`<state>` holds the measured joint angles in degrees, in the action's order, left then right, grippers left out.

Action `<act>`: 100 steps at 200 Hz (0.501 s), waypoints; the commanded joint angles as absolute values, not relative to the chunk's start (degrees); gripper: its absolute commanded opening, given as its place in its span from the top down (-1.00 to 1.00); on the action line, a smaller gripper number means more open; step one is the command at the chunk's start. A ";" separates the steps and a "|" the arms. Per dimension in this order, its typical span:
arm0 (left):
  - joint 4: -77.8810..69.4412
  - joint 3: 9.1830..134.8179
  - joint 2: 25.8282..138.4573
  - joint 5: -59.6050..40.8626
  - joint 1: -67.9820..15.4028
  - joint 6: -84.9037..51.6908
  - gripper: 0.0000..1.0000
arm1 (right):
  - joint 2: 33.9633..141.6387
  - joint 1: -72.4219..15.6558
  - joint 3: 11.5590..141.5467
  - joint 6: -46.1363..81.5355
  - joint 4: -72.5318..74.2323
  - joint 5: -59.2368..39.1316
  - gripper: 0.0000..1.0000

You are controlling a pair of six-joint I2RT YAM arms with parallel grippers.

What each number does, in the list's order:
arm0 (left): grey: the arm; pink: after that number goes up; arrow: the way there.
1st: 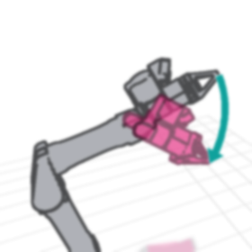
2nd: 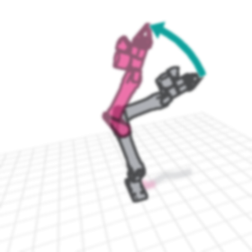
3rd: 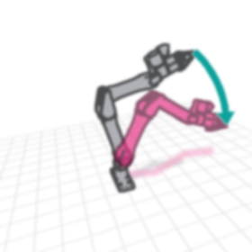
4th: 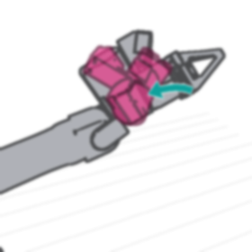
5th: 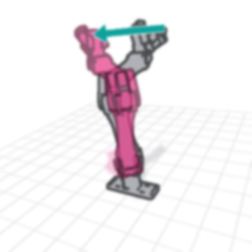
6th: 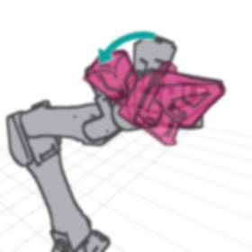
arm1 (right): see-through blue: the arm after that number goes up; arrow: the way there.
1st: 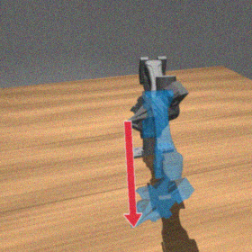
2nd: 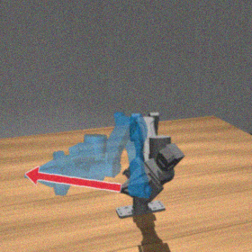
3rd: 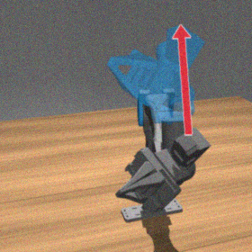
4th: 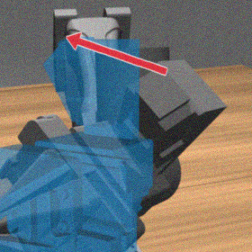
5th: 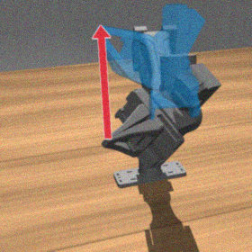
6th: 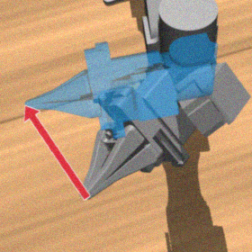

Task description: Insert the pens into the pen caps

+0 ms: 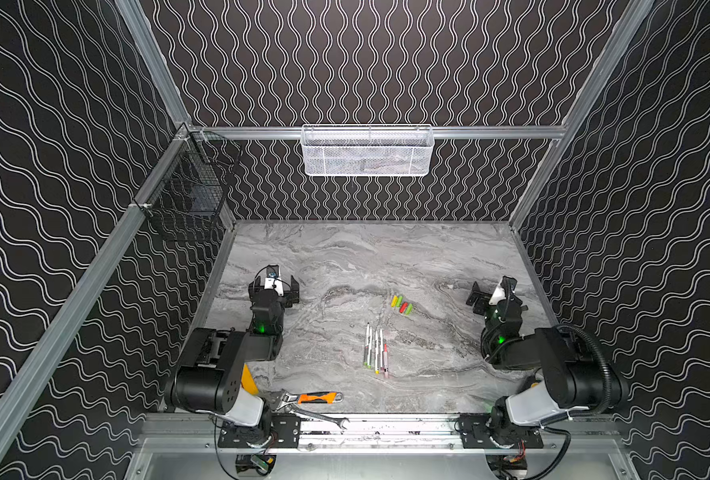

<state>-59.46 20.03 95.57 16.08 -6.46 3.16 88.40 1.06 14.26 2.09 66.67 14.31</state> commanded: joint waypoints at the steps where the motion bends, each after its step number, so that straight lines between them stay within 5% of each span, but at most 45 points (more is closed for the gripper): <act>1: -61.71 20.32 95.63 16.08 -6.50 3.42 -0.98 | 88.42 1.05 14.28 2.16 69.44 14.42 -1.00; 100: -61.17 20.42 95.48 15.40 -6.34 3.09 -0.98 | 88.43 0.40 13.90 1.14 70.32 14.59 -0.99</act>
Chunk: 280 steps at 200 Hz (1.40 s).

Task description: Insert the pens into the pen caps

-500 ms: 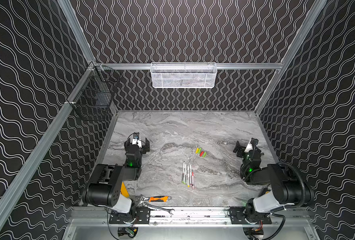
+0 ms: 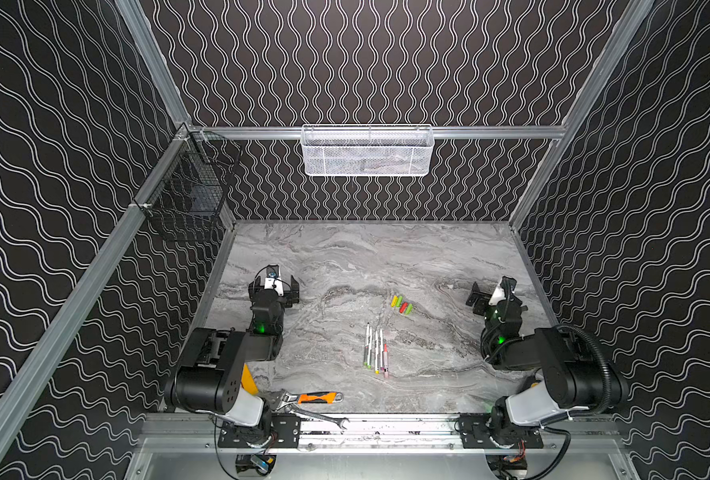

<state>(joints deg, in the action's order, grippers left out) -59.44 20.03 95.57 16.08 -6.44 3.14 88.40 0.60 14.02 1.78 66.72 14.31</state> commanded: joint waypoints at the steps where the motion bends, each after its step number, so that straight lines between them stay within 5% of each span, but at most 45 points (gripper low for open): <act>1: -61.17 20.40 95.46 15.34 -6.33 3.08 -0.97 | 88.43 0.42 13.89 1.14 70.31 14.59 -0.99; 54: -56.12 21.93 92.13 7.89 -6.39 6.42 -0.98 | 88.44 0.01 13.67 0.71 70.95 15.05 -0.99; 177: 3.52 54.31 85.56 37.78 -14.66 -9.88 -0.98 | 88.65 0.00 13.71 0.80 70.94 15.01 -1.00; 213: 19.28 62.31 88.00 32.89 -16.78 -18.75 -0.97 | 88.47 0.14 14.30 1.82 69.21 14.84 -1.00; 280: 26.05 65.01 88.98 17.34 -22.02 -17.68 -0.98 | 87.71 1.27 14.55 -1.02 68.65 6.38 -0.99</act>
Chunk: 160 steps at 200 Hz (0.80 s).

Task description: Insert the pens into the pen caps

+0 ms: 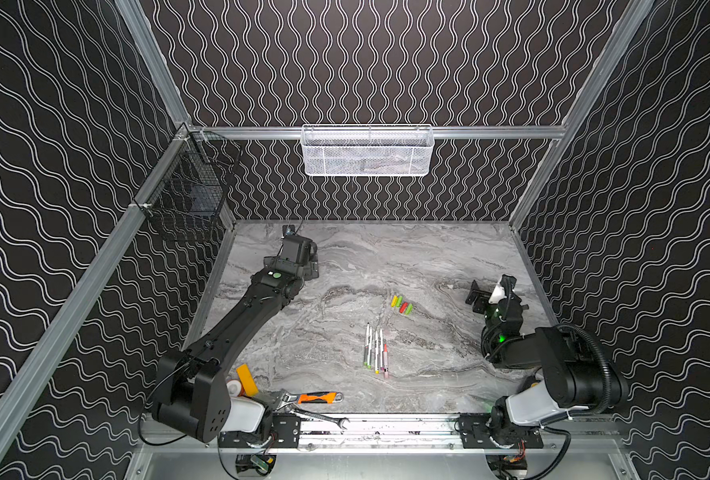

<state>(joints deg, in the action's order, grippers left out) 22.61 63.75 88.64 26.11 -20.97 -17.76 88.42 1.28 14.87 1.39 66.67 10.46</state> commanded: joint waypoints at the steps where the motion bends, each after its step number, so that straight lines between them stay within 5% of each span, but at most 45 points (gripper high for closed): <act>1: 26.12 65.11 89.01 16.89 -22.04 -17.58 -0.97 | 87.58 1.25 14.53 -1.13 68.51 6.22 -0.99; 22: 29.81 68.44 89.66 10.98 -23.31 -14.75 -0.98 | 83.95 0.01 13.63 -1.89 67.76 9.03 -0.99; 71: 35.41 72.15 87.10 0.96 -23.54 -7.46 -0.98 | 77.57 -8.92 30.52 -3.30 30.69 12.01 -0.99; 108: 32.79 69.06 81.80 2.31 -23.55 -7.20 -0.98 | 77.69 -14.48 44.49 8.59 2.12 13.19 -0.99; 160: 31.96 67.74 79.81 5.94 -23.48 -5.58 -0.98 | 77.08 -24.03 50.00 14.75 -13.49 5.13 -0.94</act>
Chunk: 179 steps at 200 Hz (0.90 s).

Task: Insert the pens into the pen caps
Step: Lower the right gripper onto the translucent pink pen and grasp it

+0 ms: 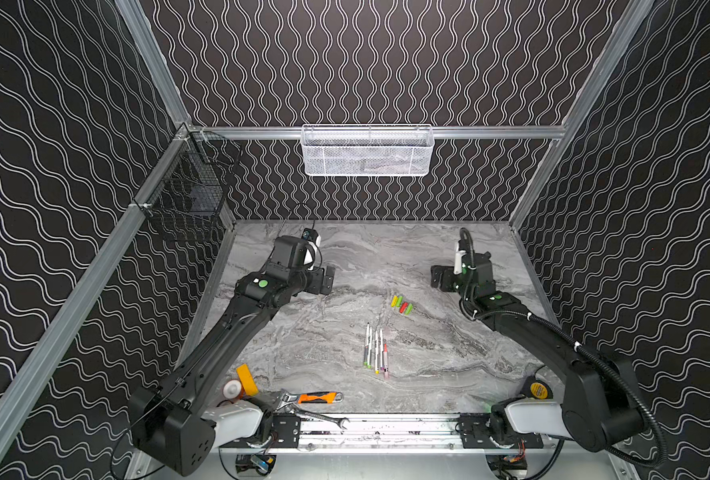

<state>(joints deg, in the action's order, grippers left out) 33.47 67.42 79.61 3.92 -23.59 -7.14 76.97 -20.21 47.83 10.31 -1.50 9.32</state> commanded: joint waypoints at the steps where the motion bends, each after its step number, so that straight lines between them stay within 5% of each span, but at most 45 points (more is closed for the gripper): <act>1: 31.93 67.71 79.81 5.96 -23.47 -5.56 -0.98 | 77.17 -24.23 50.18 14.80 -13.69 5.07 -0.94; 91: 32.87 67.19 80.07 7.48 -22.47 -5.36 -0.98 | 93.81 -33.76 61.18 21.45 -20.00 -3.56 -0.54; 179: 32.75 67.36 81.03 5.61 -19.86 -6.65 -0.98 | 104.29 -41.20 67.59 21.64 -23.70 -1.10 -0.15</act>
